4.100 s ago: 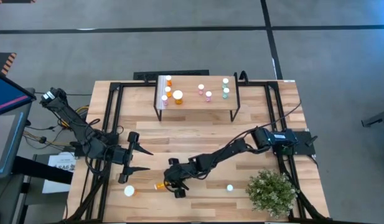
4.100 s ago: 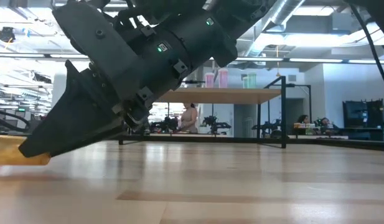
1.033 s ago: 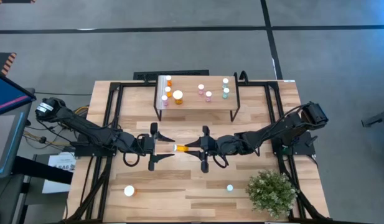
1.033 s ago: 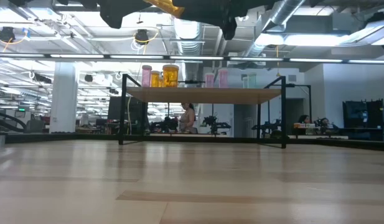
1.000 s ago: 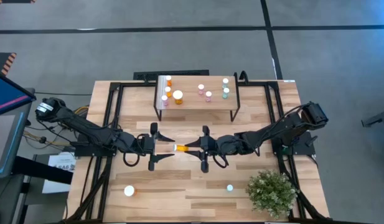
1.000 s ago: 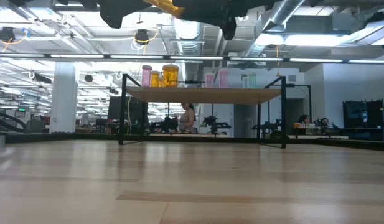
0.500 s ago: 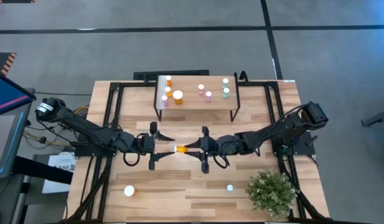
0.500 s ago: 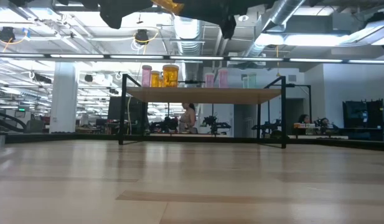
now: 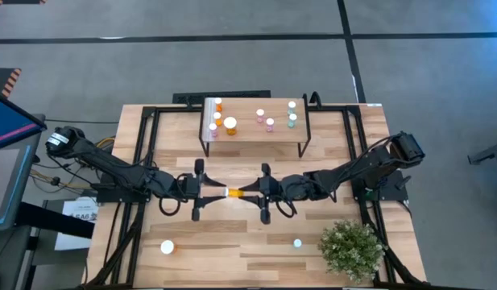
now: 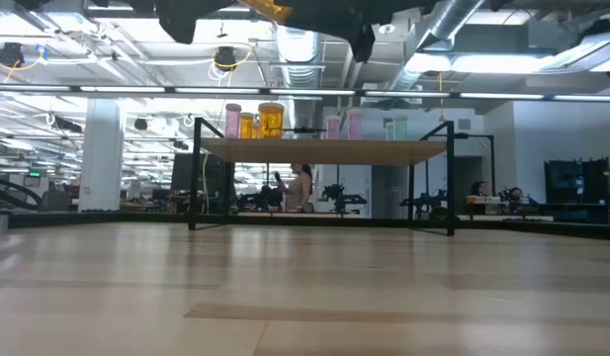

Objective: Pick and place medicine bottles onto shelf by color
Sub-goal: Put the small orange pill bottle on the shelf

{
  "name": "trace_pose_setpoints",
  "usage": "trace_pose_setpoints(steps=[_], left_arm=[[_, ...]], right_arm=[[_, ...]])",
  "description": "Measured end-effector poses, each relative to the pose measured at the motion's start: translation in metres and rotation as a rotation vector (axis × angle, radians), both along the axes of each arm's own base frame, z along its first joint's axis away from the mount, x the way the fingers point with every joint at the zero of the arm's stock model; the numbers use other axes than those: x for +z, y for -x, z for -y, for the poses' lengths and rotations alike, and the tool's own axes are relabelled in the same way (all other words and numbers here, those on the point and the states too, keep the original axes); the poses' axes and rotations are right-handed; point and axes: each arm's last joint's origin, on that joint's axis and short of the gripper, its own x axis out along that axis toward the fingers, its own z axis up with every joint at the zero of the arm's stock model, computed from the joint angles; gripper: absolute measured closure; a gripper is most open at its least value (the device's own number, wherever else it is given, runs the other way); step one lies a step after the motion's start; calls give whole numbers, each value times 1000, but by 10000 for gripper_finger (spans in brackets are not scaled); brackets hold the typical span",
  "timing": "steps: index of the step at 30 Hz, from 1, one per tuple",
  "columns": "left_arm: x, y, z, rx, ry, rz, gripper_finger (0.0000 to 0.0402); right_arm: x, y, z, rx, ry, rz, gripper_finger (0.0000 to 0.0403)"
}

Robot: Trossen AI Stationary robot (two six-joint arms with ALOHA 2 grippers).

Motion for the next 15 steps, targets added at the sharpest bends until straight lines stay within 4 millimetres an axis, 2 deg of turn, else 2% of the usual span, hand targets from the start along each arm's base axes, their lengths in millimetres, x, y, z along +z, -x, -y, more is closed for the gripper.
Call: trace_pose_setpoints(steps=[7,15], left_arm=[[0,0,1,-22,2,-3,276],[-1,0,0,-8,5,-5,228]], right_arm=[[1,0,0,3,0,8,290],[1,0,0,3,-1,11,290]])
